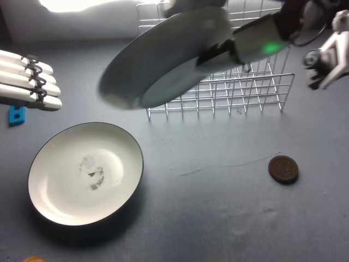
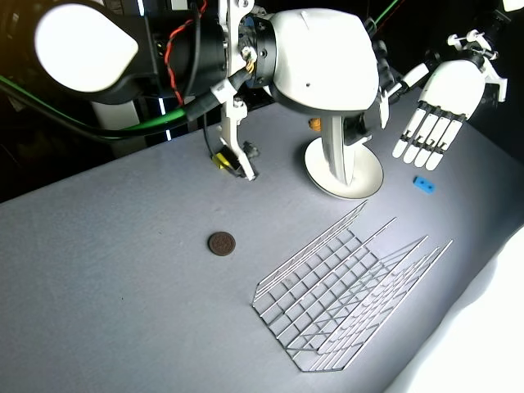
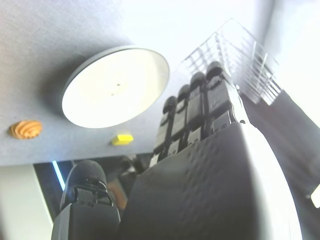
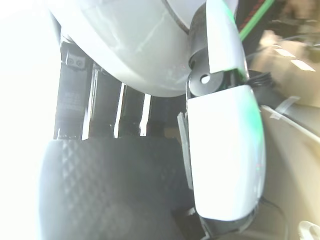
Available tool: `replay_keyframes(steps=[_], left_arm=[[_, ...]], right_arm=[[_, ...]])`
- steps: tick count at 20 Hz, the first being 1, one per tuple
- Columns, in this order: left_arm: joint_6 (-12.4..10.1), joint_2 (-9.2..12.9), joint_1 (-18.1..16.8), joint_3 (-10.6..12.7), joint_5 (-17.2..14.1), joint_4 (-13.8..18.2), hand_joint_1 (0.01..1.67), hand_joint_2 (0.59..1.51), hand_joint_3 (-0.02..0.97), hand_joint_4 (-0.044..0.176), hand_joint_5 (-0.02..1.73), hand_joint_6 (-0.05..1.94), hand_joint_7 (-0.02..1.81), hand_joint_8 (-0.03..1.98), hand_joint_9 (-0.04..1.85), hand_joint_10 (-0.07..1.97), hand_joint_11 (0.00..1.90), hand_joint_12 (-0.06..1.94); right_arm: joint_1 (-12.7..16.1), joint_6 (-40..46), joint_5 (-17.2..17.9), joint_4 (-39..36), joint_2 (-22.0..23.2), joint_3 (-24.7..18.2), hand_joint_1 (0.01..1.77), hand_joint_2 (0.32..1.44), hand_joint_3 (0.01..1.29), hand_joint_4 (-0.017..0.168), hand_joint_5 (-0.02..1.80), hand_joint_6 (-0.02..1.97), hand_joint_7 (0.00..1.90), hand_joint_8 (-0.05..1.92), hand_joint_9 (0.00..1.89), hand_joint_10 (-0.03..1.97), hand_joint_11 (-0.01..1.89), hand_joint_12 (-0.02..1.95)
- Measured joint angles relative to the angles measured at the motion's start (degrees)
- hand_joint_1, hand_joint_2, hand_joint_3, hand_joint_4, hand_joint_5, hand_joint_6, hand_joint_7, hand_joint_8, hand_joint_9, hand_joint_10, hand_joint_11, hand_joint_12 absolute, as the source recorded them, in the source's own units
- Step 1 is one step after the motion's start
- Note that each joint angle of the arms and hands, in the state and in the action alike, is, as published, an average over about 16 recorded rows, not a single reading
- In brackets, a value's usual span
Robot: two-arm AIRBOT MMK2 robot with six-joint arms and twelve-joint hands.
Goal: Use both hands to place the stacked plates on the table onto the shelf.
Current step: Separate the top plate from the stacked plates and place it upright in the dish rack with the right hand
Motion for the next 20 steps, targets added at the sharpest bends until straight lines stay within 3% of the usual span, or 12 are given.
replay_keyframes(steps=[8, 20], left_arm=[[0.0, -1.1, 3.3, -0.5, 0.1, -0.2, 0.02, 1.147, 0.004, 0.002, 0.02, 0.02, 0.02, -0.01, 0.02, 0.01, 0.01, -0.01], [0.9, -2.2, 6.7, -1.2, 0.6, -0.1, 0.02, 1.151, 0.004, 0.001, 0.02, 0.02, 0.01, 0.00, 0.02, 0.01, 0.01, -0.01]], right_arm=[[3.6, 7.4, -8.3, 0.5, 1.0, 3.9, 1.19, 0.99, 0.01, 0.006, 0.98, 0.94, 1.09, 0.75, 1.31, 0.01, 0.89, 1.08], [5.8, 10.5, -12.6, 1.3, -0.8, 10.0, 1.20, 0.99, 0.01, 0.011, 0.99, 0.90, 1.12, 0.71, 1.32, 0.01, 0.93, 1.07]])
